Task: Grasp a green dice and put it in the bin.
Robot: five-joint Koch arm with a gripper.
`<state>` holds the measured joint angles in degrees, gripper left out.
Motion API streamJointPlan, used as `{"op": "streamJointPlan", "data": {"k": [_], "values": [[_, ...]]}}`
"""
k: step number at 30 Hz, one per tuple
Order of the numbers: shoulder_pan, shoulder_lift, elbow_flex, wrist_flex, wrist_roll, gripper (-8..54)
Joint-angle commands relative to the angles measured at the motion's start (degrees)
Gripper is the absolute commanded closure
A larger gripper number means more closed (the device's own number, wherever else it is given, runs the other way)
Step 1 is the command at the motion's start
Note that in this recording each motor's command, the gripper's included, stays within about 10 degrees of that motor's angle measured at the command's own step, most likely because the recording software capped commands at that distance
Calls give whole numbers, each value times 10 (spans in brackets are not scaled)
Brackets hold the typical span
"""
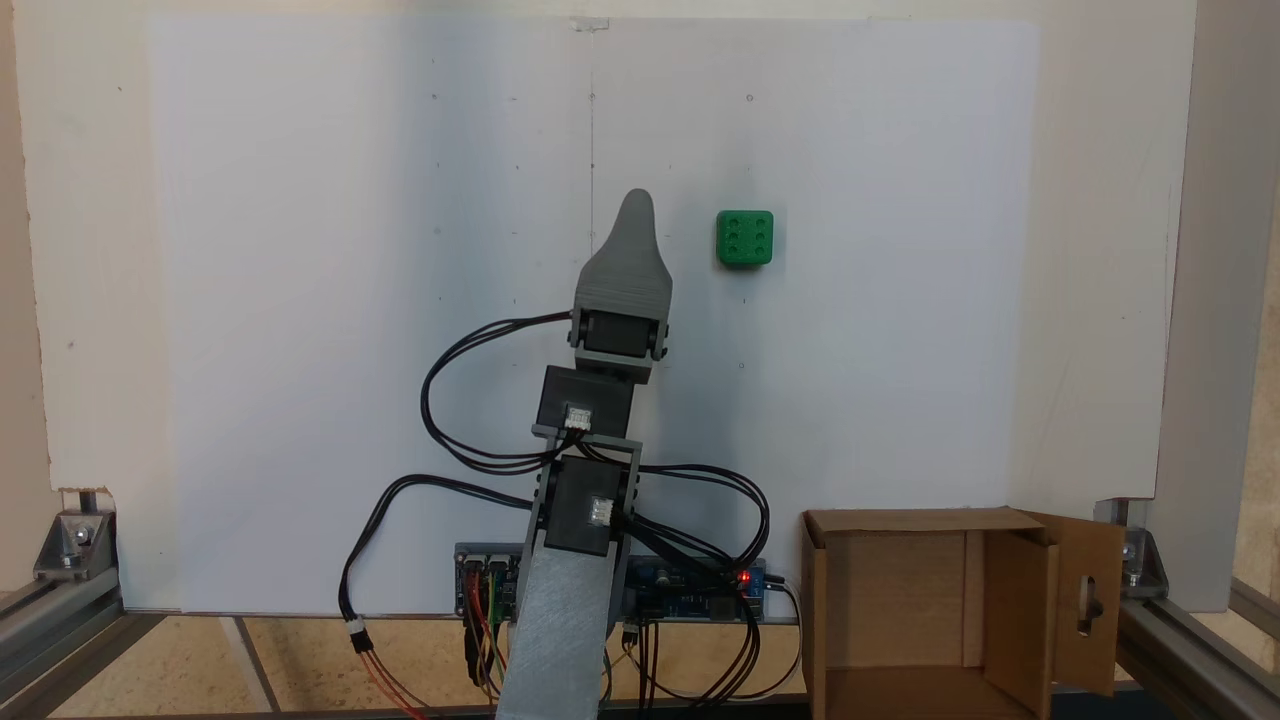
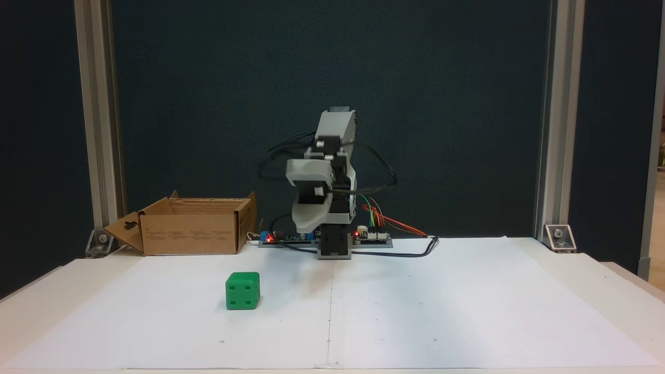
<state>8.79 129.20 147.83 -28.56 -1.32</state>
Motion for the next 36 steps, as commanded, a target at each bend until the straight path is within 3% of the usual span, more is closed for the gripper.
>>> {"op": "streamJointPlan", "data": {"k": [1, 12, 27, 36], "values": [[9, 66, -53, 93, -3, 14], [100, 51, -312, 514, 1, 15], [235, -145, -518, 1042, -47, 8], [234, -220, -565, 982, -154, 1]]}}
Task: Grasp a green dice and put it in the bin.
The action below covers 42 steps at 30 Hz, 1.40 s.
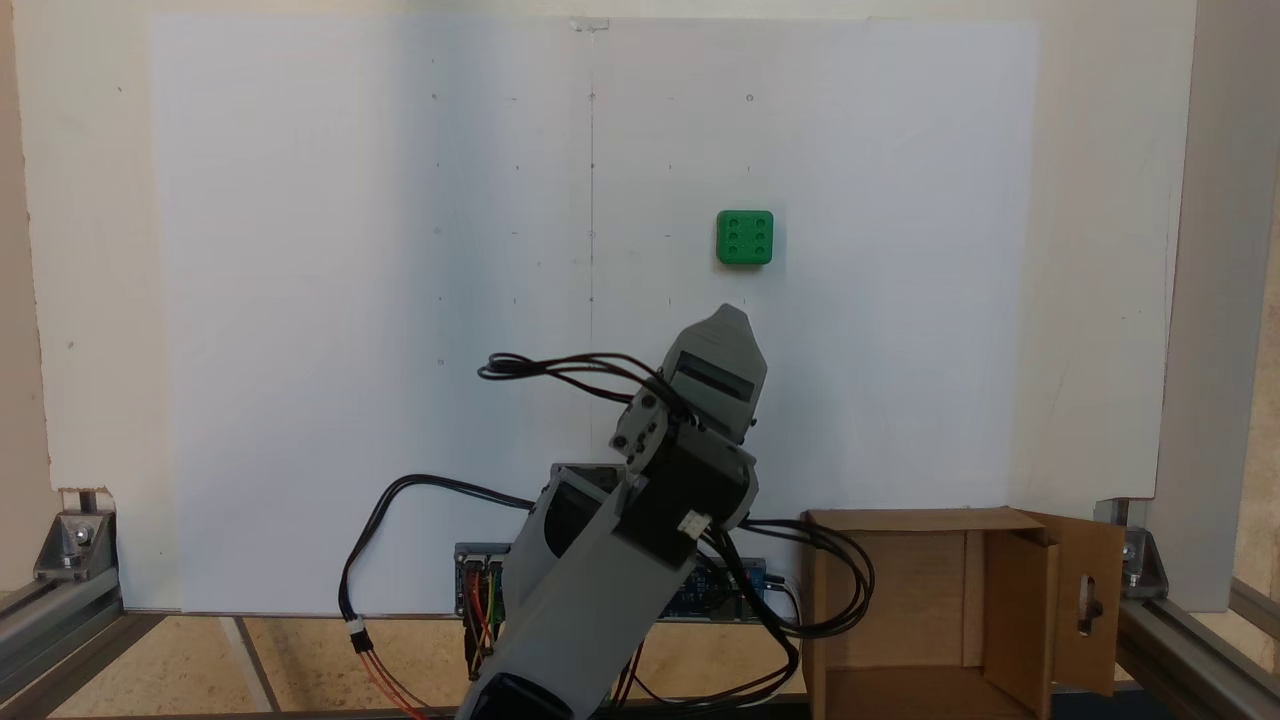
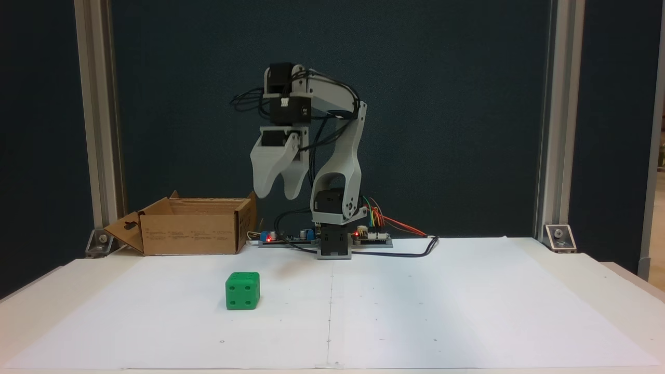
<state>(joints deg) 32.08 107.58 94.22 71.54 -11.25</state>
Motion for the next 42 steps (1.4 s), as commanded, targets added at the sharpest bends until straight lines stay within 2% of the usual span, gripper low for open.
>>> {"op": "streamJointPlan", "data": {"k": [1, 7, 11, 24, 42], "values": [[1, -6, -29, -31, -73, 1], [-2, -28, -29, -99, -178, 1], [-10, -37, -29, -106, -209, 1], [-26, -125, -29, -169, -235, 3], [-25, -199, -37, -247, -256, 8]]}}
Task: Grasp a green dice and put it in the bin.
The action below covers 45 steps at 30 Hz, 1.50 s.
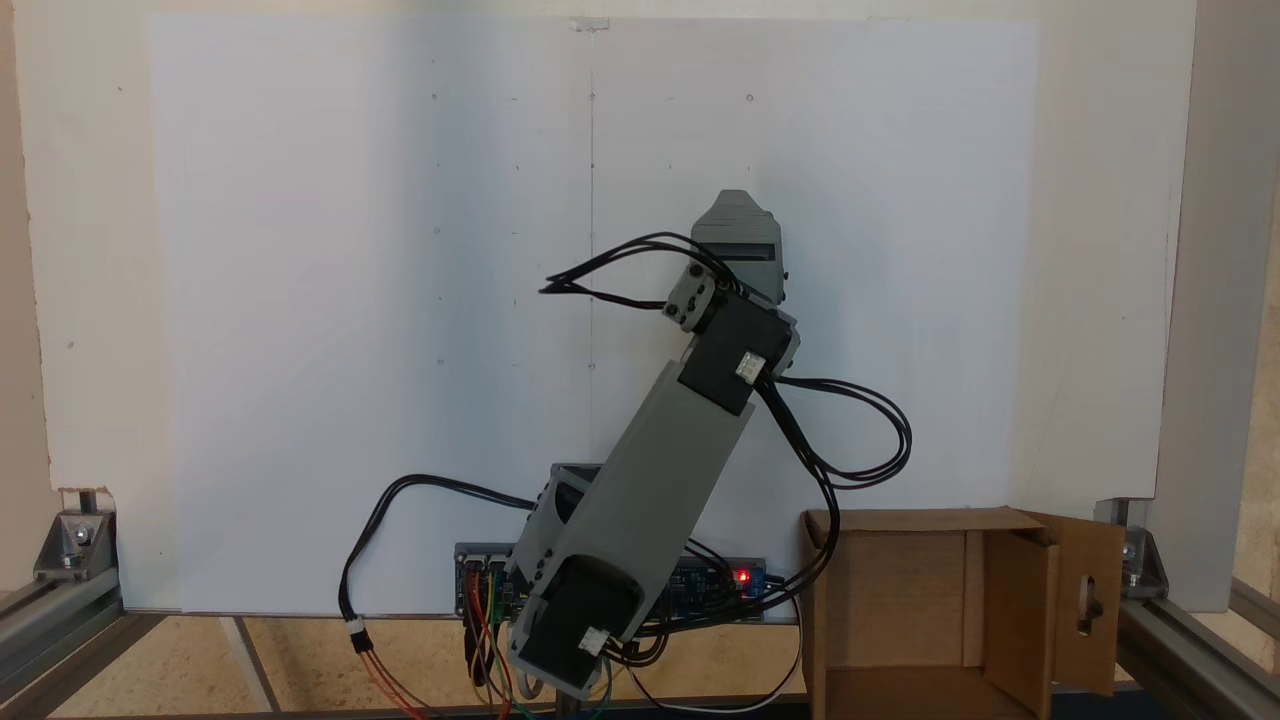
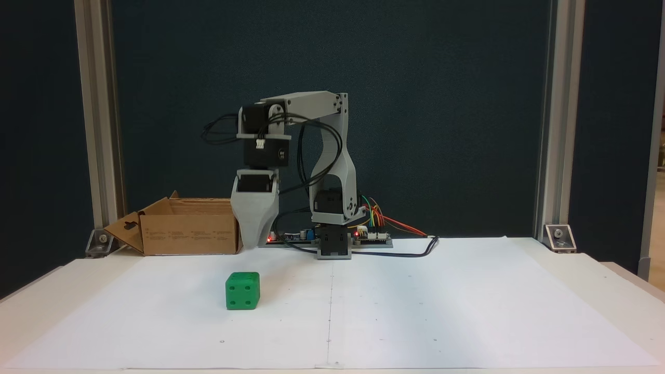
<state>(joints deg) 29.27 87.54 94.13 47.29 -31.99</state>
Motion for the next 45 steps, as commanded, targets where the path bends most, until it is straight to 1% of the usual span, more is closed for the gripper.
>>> {"op": "streamJointPlan", "data": {"k": [1, 9, 22, 45], "values": [[4, -1, -36, -4, -48, 7], [10, -30, -39, -4, -47, 8], [11, -47, -74, -6, -29, 16], [20, -105, -75, -42, -28, 18]]}}
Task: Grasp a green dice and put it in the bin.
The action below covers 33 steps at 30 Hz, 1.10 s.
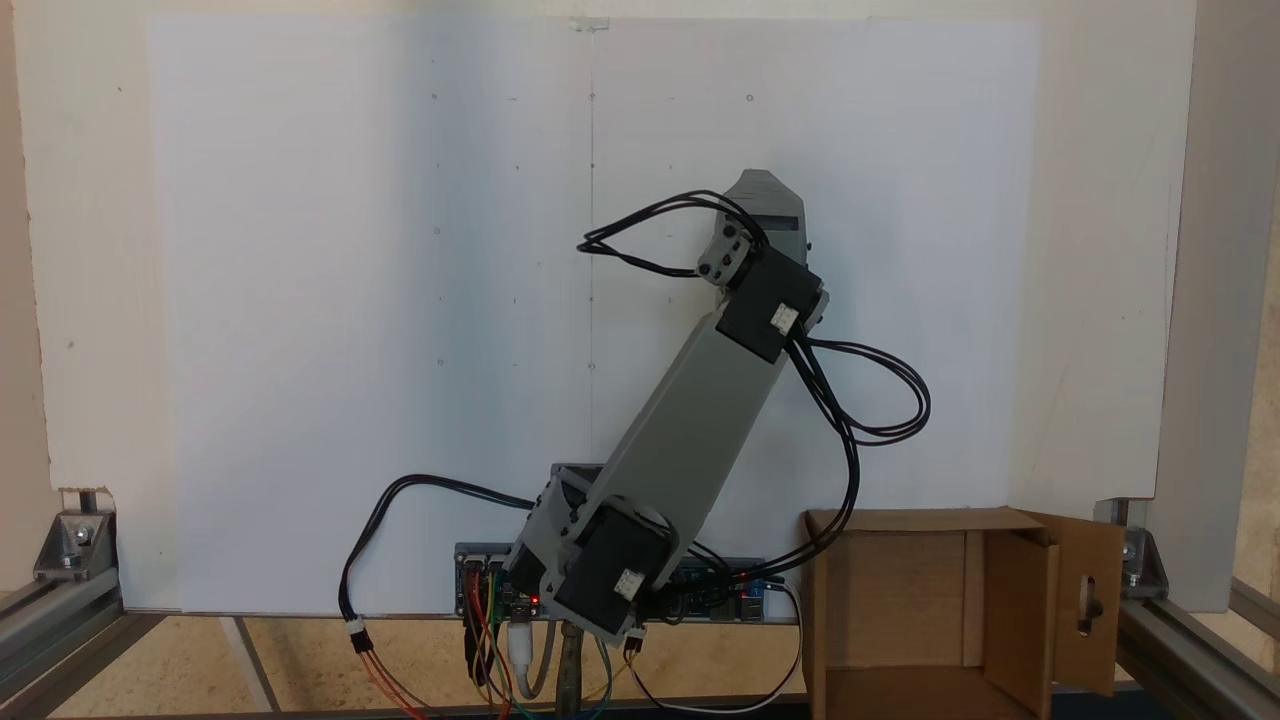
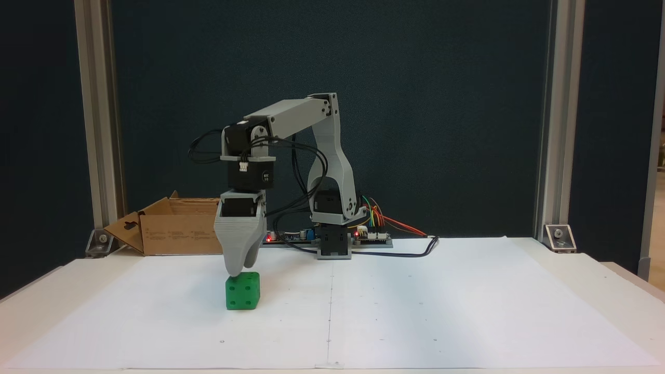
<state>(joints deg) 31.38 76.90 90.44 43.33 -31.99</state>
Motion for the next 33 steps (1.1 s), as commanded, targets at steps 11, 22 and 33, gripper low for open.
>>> {"op": "streamJointPlan", "data": {"k": [11, 22, 33], "values": [[-1, -18, -29, -6, -28, 22], [2, -24, 7, -54, -28, 24], [4, -32, 38, -70, -29, 24]]}}
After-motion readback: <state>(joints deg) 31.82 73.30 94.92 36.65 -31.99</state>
